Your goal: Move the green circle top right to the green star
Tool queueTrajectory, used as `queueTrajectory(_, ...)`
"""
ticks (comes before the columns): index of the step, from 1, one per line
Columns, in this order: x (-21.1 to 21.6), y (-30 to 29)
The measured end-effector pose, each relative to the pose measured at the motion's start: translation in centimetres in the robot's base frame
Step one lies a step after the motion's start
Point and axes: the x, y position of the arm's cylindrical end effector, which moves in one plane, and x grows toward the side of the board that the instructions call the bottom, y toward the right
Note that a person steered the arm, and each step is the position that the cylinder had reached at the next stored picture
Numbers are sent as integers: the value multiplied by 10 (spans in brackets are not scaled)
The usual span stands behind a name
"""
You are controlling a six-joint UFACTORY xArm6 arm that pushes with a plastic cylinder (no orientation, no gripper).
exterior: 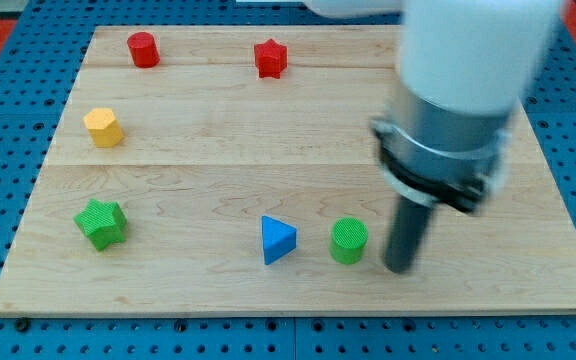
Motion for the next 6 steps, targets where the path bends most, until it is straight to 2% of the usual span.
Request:
queueTrajectory(1, -16, -30)
queueTrajectory(3, -109, -163)
queueTrajectory(4, -125, -215)
queueTrajectory(6, -129, -212)
